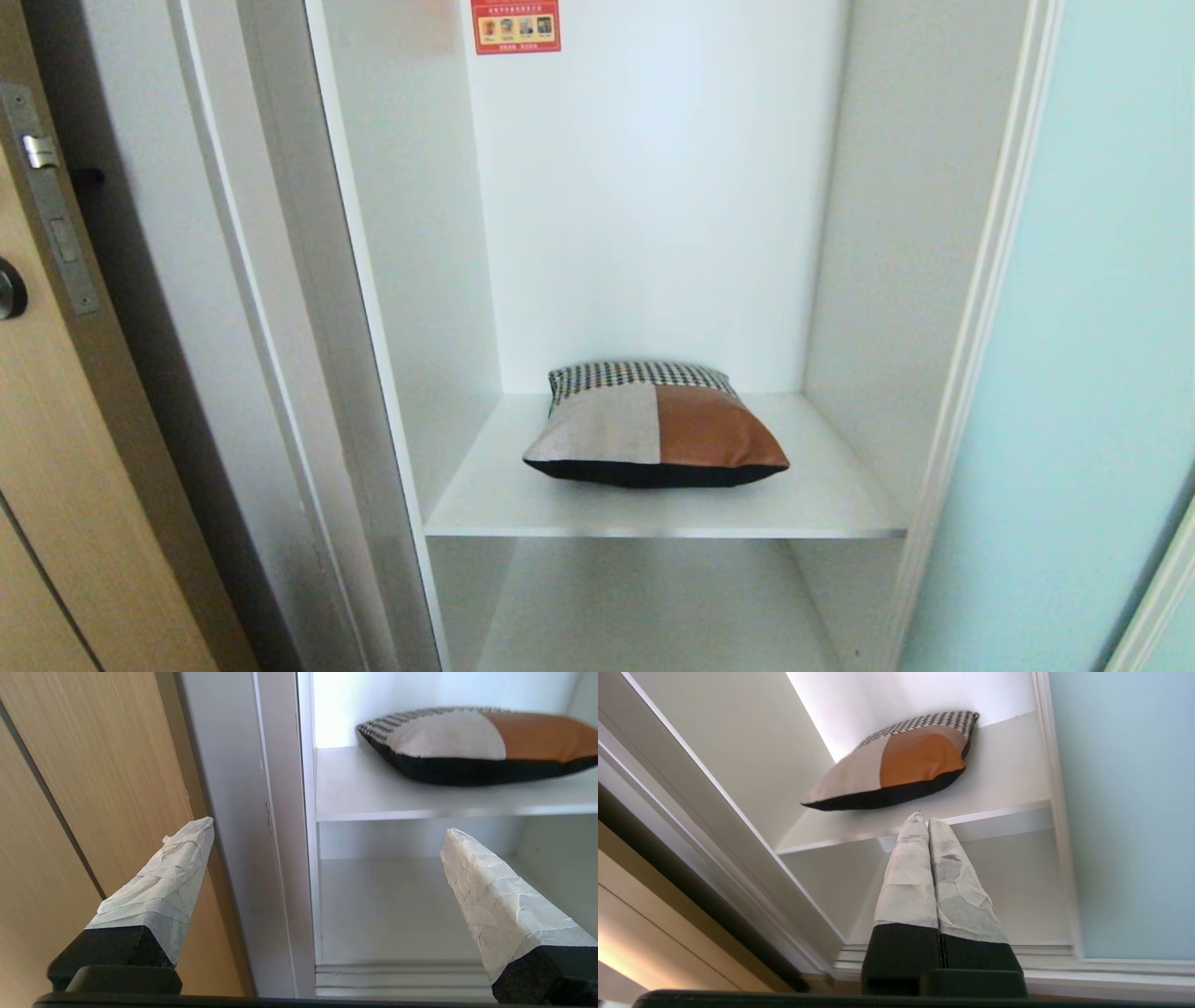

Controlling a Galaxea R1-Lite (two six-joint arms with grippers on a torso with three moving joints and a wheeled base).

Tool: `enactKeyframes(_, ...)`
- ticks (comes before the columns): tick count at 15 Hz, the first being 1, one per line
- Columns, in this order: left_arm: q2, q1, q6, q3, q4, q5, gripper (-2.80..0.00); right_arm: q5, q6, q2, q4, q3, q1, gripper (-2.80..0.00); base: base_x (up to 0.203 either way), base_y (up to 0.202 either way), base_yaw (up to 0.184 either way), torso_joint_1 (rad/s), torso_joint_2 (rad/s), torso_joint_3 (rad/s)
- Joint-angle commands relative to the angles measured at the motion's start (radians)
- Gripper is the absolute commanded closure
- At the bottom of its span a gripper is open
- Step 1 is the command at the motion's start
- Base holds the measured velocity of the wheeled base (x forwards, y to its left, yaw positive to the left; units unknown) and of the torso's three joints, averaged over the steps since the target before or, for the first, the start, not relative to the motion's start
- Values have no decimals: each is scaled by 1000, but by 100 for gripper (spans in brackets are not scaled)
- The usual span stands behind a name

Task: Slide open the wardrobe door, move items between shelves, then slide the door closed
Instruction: Close the door

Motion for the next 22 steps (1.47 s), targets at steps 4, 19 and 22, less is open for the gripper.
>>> enactKeyframes(4,-5,0,-1,5,5,0,-280,2,-50,6,1,31,2,0,0,0,0,0,0,0)
enactKeyframes(19,-5,0,-1,5,5,0,-280,-80,-438,-2,-183,268,-56,0,0,0,0,0,0,0)
enactKeyframes(22,-5,0,-1,5,5,1,-280,-67,-562,-98,-222,355,-142,0,0,0,0,0,0,0)
